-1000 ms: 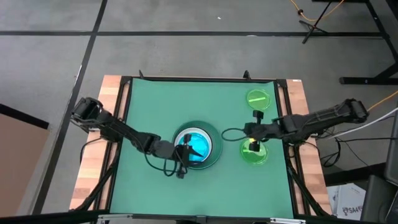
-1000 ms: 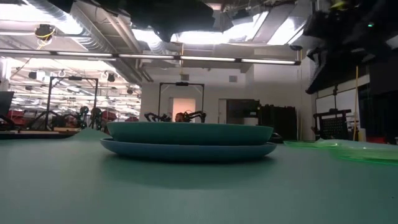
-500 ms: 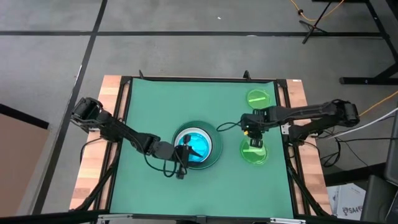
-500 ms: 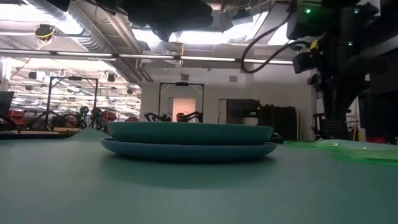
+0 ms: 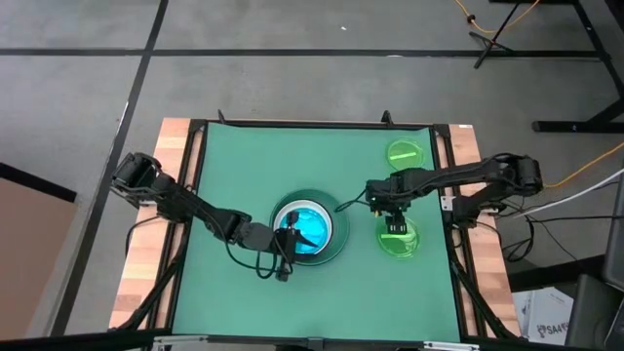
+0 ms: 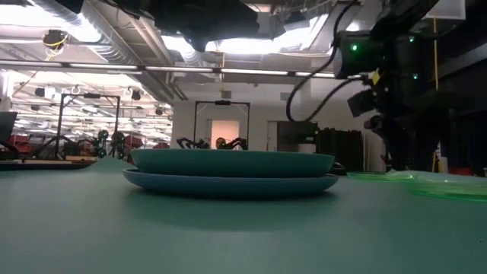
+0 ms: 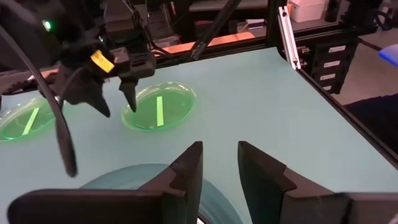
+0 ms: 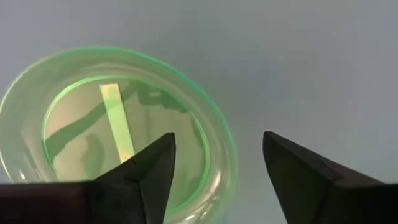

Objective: Stack plastic plates
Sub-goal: Stack the bottom plastic green plate on the plastic blue plate

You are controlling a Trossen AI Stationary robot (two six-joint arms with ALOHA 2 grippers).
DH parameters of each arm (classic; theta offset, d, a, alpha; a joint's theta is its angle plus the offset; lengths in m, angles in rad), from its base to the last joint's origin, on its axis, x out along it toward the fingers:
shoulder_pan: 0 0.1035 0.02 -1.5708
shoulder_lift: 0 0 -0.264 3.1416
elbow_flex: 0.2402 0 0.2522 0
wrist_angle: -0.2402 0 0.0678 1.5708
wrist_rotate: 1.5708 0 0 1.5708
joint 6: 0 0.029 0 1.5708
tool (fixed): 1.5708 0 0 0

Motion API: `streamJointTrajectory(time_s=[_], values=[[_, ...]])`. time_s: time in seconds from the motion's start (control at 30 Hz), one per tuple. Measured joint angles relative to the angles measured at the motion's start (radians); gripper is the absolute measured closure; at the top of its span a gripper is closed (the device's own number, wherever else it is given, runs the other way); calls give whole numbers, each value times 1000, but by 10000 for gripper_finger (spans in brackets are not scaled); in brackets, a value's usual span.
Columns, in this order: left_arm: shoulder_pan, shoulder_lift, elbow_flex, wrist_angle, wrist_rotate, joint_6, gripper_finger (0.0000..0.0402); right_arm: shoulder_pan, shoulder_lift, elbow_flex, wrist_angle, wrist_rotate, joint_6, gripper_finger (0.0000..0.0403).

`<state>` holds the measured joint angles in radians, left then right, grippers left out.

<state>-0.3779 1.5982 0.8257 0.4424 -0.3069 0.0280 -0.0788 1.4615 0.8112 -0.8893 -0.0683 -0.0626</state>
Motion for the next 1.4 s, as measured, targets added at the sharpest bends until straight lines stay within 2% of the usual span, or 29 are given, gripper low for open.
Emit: streamJointTrajectory(time_s=[0.23, 0.4, 0.53, 0.8, 0.97, 1.23, 1.4], values=[[0, 0, 0, -3, 0, 0, 308, 0, 85, 0, 9, -65, -46, 190], [0, 0, 0, -4, 0, 0, 308, 0, 120, -1, 34, -65, -88, 221], [0, 0, 0, -4, 0, 0, 308, -2, 125, -1, 33, -83, -110, 268], [0, 0, 0, -4, 0, -3, 308, 0, 127, -1, 1, -118, -135, 392], [0, 0, 0, -4, -8, -3, 308, 0, 126, 8, -54, -147, -148, 390], [-34, -5, 0, -12, -85, -17, 308, 0, 126, 126, -116, -245, -119, 401], [-84, -55, 0, -86, -182, 7, 308, 0, 126, 223, -116, -266, -119, 402]])
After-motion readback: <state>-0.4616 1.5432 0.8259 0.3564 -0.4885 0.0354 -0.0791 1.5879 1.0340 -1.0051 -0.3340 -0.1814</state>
